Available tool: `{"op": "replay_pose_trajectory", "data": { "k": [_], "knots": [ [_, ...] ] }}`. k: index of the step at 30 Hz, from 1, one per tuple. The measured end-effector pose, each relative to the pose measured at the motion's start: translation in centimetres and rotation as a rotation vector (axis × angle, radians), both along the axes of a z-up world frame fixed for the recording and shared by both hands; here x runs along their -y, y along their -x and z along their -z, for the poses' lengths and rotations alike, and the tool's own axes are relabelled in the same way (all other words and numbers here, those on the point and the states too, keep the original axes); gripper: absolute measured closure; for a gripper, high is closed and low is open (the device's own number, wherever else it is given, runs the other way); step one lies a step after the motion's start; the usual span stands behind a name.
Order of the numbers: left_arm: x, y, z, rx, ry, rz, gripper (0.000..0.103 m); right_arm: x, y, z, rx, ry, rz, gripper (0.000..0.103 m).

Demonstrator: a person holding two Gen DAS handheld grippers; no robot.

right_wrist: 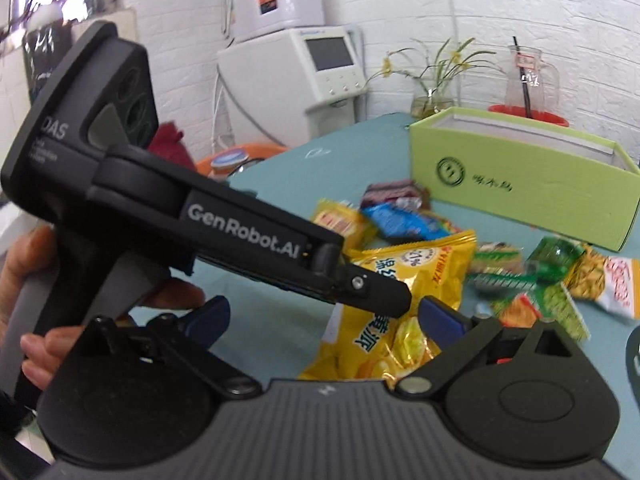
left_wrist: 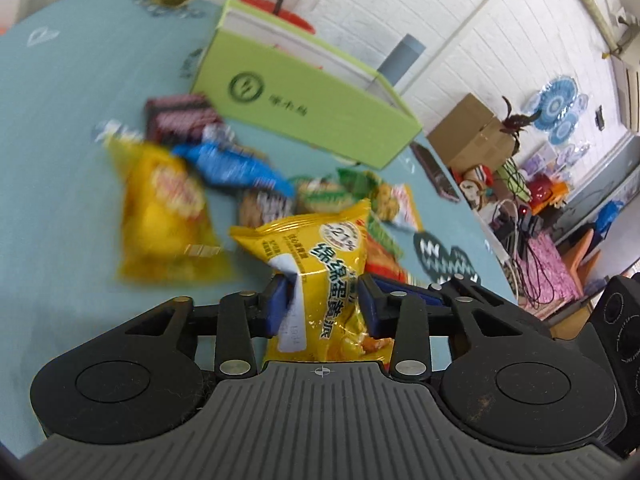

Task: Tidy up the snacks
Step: 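Grasp the yellow chip bag with the left tool, then lower the chip bag into the green box and release it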

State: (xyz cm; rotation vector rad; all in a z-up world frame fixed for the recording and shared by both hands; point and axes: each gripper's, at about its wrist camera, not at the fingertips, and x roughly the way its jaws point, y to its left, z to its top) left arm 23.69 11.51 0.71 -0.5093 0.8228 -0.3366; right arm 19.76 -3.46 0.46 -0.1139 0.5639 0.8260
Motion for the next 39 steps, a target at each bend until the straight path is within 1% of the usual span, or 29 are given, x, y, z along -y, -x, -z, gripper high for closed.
{"op": "replay_pose_trajectory", "data": {
  "k": [1,3,4,5,6,8,10,13,16,17,18,19,20,21,22,23,25,27,30,32,34,36,39],
  "knots": [
    [-0.4,0.6,0.3,-0.007,0.008,-0.012,0.078,-0.2,0.7,0.2,0.016,0.012,0.008,0.005],
    [-1.2,1.6,0.6,-0.008,0.016,-0.043,0.063,-0.1,2.2,0.4,0.052,0.022,0.038,0.005],
    [-1.8,2.0,0.6,-0.001,0.020,-0.061,0.059,0.0,2.7,0.5,0.058,0.021,0.051,0.005],
    [-2.2,2.3,0.6,0.006,0.024,-0.077,0.052,0.0,3.0,0.5,0.056,0.015,0.058,0.005],
    [-2.6,2.4,0.7,0.008,0.024,-0.091,0.048,0.0,3.1,0.7,0.044,0.013,0.062,0.005],
    [-2.9,2.1,0.8,0.002,0.026,-0.095,0.049,-0.2,2.7,1.2,0.015,0.035,0.109,0.005],
    [-2.9,1.9,1.0,-0.003,0.022,-0.083,0.050,-0.1,2.3,1.6,-0.008,0.032,0.140,0.005],
    [-2.3,1.5,1.3,-0.007,0.012,-0.054,0.052,0.2,0.9,2.3,-0.092,-0.015,0.150,0.005],
    [-1.7,0.7,1.8,-0.020,0.028,-0.014,0.059,-0.3,0.0,3.1,-0.143,-0.036,0.137,0.005],
    [-1.5,0.5,2.1,-0.029,0.034,0.005,0.063,-0.5,-0.3,3.3,-0.146,-0.048,0.133,0.004],
    [-1.3,0.3,2.4,-0.038,0.034,0.027,0.070,-0.6,-0.5,3.4,-0.145,-0.053,0.131,0.004],
    [-1.2,0.5,2.5,-0.029,0.023,0.032,0.074,-0.8,-0.6,3.4,-0.138,-0.043,0.129,0.005],
    [-1.3,0.6,2.5,-0.033,0.018,0.038,0.086,-0.9,-0.5,3.4,-0.130,-0.032,0.127,0.010],
    [-1.6,0.8,2.6,-0.041,0.030,0.040,0.090,-0.9,-0.3,3.3,-0.117,-0.019,0.129,0.028],
    [-1.8,1.1,2.4,-0.033,0.035,0.031,0.091,-0.9,-0.2,3.2,-0.104,0.001,0.129,0.034],
    [-2.1,1.4,2.1,-0.024,0.032,0.030,0.091,-0.7,-0.1,3.0,-0.105,-0.007,0.116,0.034],
    [-2.1,1.9,1.3,-0.004,0.031,0.030,0.091,-0.6,0.1,2.3,-0.085,-0.012,0.108,0.035],
    [-1.9,2.0,0.1,0.030,0.024,0.030,0.090,-0.5,0.3,1.2,-0.041,-0.011,0.111,0.034],
    [-1.7,1.1,-2.2,0.095,0.029,0.036,0.090,-0.1,-0.7,-0.7,0.026,-0.031,0.121,0.034],
    [-1.6,-0.8,-3.6,0.133,0.026,0.045,0.090,0.1,-2.5,-2.0,0.057,-0.034,0.129,0.034],
    [-1.7,-3.5,-5.1,0.164,0.017,0.044,0.090,0.0,-5.4,-3.4,0.091,-0.028,0.128,0.034],
    [-1.7,-6.7,-6.5,0.205,-0.006,0.043,0.090,-0.5,-8.9,-4.9,0.129,-0.006,0.130,0.033],
    [-2.1,-12.1,-8.3,0.237,-0.029,0.031,0.090,-1.5,-14.5,-6.6,0.161,0.020,0.137,0.032]
  ]
}}
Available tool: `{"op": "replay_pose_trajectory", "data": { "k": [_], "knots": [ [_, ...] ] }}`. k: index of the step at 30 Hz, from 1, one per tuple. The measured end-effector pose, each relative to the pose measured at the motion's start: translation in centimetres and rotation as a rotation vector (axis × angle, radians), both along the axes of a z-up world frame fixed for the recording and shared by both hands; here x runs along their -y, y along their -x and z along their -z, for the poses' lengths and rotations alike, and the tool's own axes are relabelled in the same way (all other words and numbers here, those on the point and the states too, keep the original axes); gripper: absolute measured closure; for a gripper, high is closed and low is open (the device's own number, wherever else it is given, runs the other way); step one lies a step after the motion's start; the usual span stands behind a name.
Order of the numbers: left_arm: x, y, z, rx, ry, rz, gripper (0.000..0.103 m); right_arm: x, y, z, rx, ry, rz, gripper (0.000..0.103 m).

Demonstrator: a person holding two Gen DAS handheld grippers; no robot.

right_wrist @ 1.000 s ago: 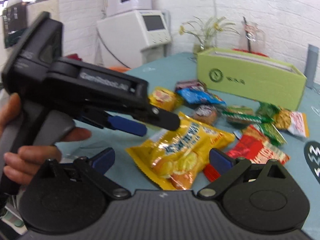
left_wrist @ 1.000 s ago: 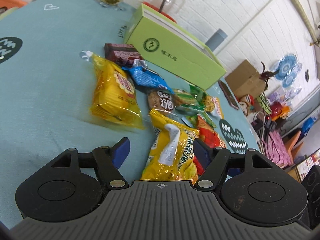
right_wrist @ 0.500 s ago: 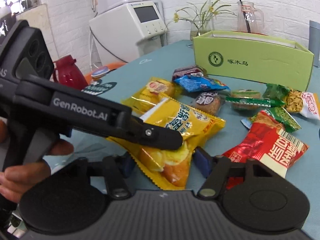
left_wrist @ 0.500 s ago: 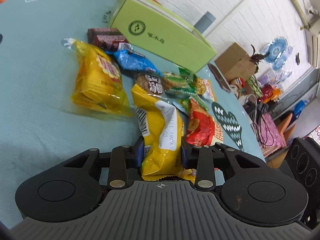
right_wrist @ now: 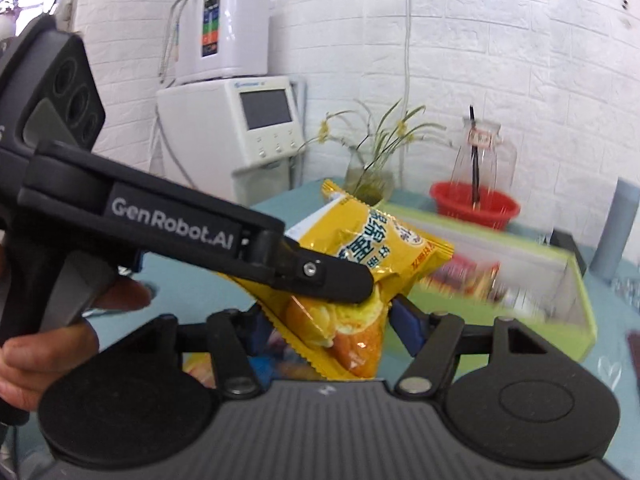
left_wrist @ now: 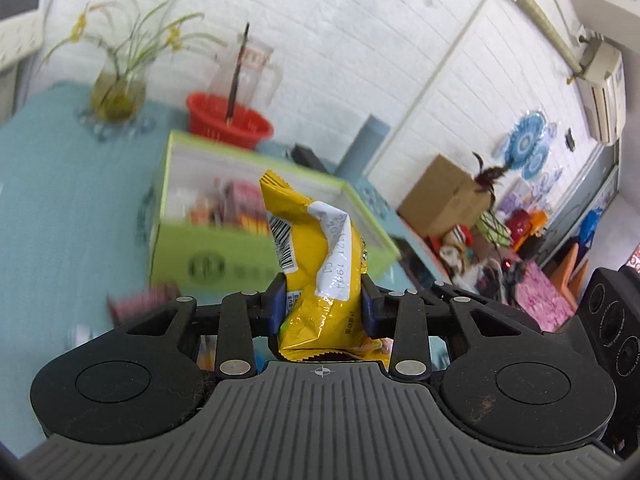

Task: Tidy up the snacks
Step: 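Lower the chip bag into the green box and release it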

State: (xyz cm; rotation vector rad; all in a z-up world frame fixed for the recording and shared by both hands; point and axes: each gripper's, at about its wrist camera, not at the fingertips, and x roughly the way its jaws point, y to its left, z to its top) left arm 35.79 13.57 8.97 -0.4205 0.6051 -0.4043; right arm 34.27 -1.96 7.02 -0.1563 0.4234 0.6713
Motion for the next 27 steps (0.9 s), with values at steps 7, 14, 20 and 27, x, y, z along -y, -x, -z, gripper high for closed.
{"op": "replay_pose_trajectory", "data": {
  "k": [7,14,20,27],
  "knots": [
    [-1.0,-10.9,0.3,-0.025,-0.086,-0.047,0.090,-2.6,-11.2,0.0,-0.064,0.043,-0.003,0.032],
    [-2.6,-14.9,4.3,-0.080,-0.128,-0.100,0.059,-3.9,-16.2,3.6,-0.201,0.052,-0.014,0.023],
    [-3.1,-10.3,1.4,0.028,-0.109,-0.119,0.042,-0.6,-11.0,0.7,-0.083,-0.025,0.007,0.010],
    [-1.2,-0.4,0.2,0.072,-0.028,-0.050,0.030,5.7,1.0,0.7,-0.060,-0.106,0.069,0.010]
  ]
}}
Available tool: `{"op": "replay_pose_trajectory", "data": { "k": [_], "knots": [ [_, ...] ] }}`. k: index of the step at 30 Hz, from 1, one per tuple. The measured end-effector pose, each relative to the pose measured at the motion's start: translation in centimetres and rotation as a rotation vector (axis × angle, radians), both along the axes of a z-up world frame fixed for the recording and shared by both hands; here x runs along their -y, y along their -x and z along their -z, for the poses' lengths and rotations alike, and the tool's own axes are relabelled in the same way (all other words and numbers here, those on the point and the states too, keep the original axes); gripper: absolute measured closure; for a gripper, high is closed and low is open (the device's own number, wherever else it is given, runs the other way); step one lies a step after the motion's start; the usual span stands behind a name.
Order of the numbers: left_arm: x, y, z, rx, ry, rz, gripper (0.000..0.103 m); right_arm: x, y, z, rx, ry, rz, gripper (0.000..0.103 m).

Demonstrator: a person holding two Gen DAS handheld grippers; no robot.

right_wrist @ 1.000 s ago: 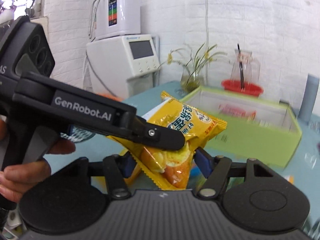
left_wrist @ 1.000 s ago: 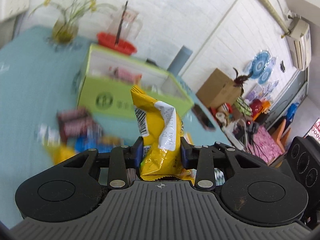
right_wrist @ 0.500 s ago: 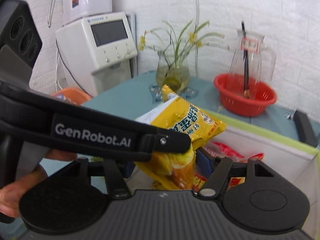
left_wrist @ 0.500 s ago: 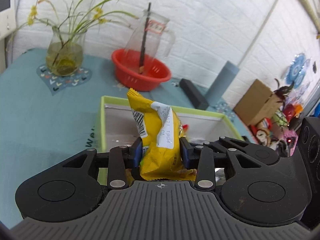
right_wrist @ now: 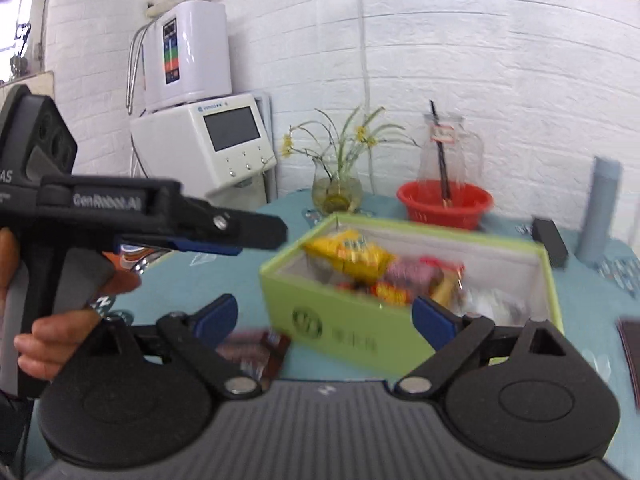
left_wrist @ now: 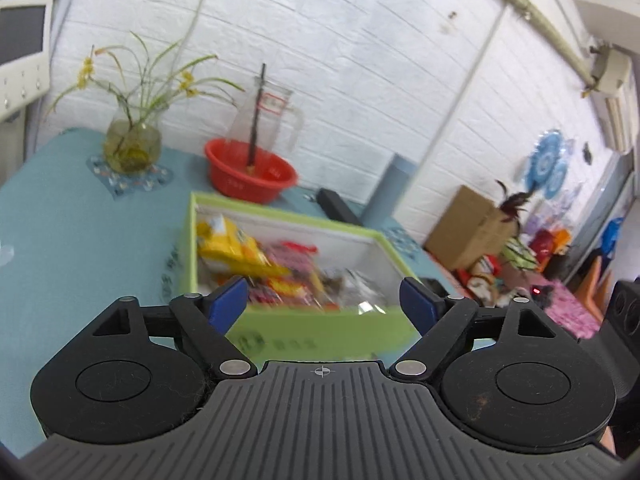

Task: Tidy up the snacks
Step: 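Lower the chip bag into the green box and release it, then grasp the red biscuit bag on the table with the left tool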

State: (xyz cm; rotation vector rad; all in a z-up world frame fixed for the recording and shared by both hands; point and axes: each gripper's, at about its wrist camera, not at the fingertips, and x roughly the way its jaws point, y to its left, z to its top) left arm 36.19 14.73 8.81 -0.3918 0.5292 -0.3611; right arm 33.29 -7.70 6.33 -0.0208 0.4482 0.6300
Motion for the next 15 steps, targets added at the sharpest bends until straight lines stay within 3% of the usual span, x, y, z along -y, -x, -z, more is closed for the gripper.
{"op": "replay_pose_trajectory", "data": {
  "k": [4,9,13,15],
  "knots": [
    [2.2,5.4,2.8,-0.058,0.031,0.055,0.029,3.3,6.8,4.0,-0.098,-0.018,0.108,0.010],
    [5.0,10.1,8.0,-0.200,0.099,0.107,0.031,5.6,13.3,9.0,-0.249,-0.023,0.186,0.010],
    [6.8,10.3,9.9,-0.279,0.088,0.125,0.037,5.4,14.6,9.8,-0.252,-0.014,0.171,0.010],
    [7.7,9.9,9.8,-0.267,0.060,0.150,0.037,4.7,14.1,9.6,-0.228,0.009,0.151,0.010]
  ]
}}
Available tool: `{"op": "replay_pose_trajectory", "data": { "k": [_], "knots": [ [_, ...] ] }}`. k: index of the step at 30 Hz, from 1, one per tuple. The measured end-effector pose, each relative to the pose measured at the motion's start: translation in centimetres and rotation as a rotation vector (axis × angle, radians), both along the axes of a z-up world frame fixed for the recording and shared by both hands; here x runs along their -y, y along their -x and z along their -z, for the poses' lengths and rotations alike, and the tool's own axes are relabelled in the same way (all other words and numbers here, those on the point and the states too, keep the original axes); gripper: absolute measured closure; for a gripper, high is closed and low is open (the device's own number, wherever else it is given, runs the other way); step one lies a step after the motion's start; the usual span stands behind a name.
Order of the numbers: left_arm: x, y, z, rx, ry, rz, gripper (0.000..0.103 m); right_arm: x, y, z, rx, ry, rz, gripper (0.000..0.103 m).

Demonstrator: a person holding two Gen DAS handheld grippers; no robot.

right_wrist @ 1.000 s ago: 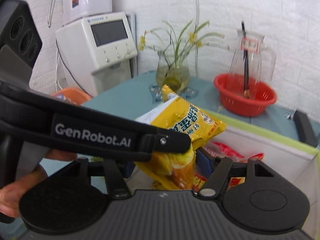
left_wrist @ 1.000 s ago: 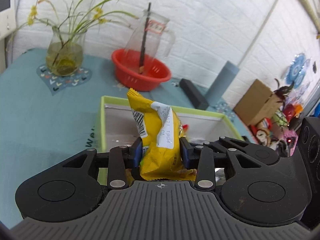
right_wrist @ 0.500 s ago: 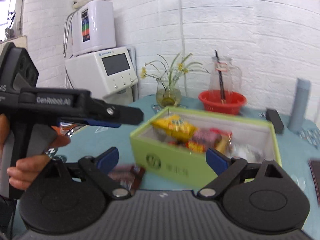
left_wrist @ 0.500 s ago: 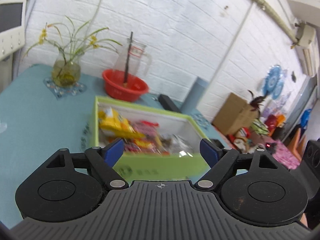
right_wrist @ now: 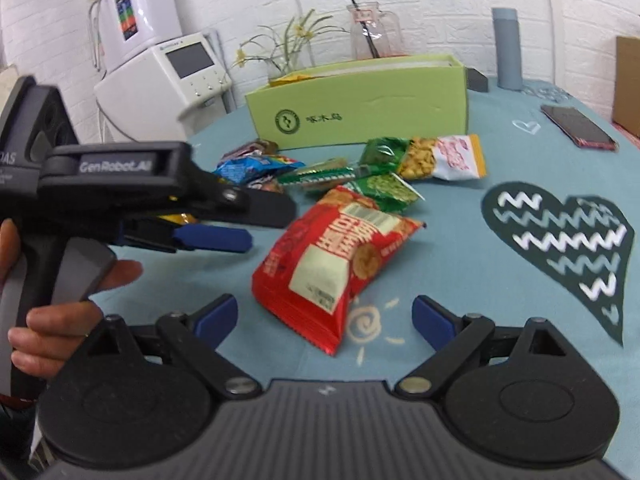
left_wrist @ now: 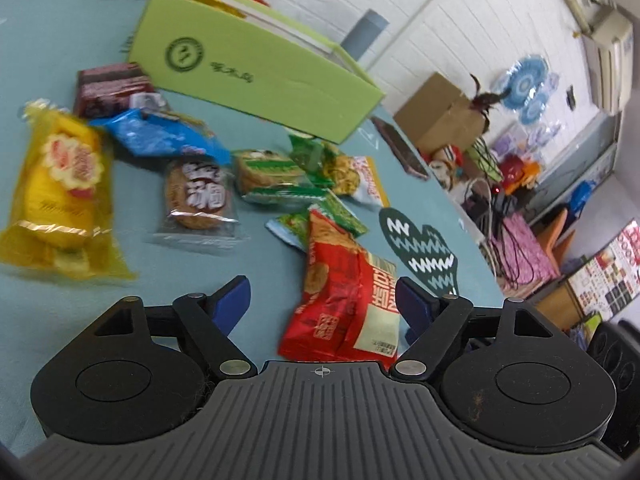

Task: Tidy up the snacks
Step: 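Grasp the red biscuit bag on the table with the left tool, then carry the red biscuit bag into the green box and open the left tool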

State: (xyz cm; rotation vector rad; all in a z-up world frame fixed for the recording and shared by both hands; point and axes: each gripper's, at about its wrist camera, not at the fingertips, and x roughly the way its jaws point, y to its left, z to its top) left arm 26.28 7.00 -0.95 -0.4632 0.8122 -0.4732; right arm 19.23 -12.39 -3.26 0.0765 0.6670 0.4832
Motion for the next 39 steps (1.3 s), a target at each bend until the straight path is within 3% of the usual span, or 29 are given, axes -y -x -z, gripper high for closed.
{"op": "replay_pose_trajectory", "data": {
  "k": [2,4,6,8,13,18,22,25,27,34,39],
  "knots": [
    [0.8,-0.5,-0.1,0.009,-0.045,0.012,0.040,-1.1,-0.8,-0.2,0.033,0.037,-0.029,0.010],
    [1.7,-0.9,0.2,0.008,-0.088,0.039,0.052,-2.3,-1.5,-0.3,0.049,0.072,-0.071,0.010],
    [1.9,-0.8,0.6,-0.005,-0.079,0.072,0.075,-3.4,-1.4,-0.1,0.058,0.116,-0.113,0.013],
    [1.7,0.3,0.6,-0.001,-0.081,0.087,0.082,-4.1,-0.2,-0.1,0.094,0.160,-0.157,0.014],
    [0.3,4.4,0.5,-0.008,-0.091,0.067,0.077,-4.4,2.8,-0.1,0.083,0.130,-0.224,0.012],
    [-0.6,6.0,-0.3,0.009,-0.121,0.002,0.036,-4.0,3.7,-0.5,0.102,0.106,-0.186,0.010],
    [-0.7,5.5,-0.5,0.019,-0.145,-0.014,0.036,-3.2,3.2,-0.3,0.091,0.098,-0.134,0.010],
    [0.0,5.3,0.3,0.012,-0.125,0.016,0.042,-3.0,2.3,0.3,0.065,0.071,-0.127,0.013],
    [0.8,5.1,0.3,0.017,-0.131,0.054,0.080,-3.4,2.3,0.6,0.076,0.067,-0.148,0.029],
    [0.7,3.7,-1.8,0.022,-0.120,0.033,0.086,-3.0,0.9,-1.6,0.109,0.044,-0.138,0.036],
    [1.1,-0.7,-5.6,0.084,-0.117,0.016,0.088,-2.7,-3.4,-4.7,0.194,0.059,-0.121,0.035]
  ]
}}
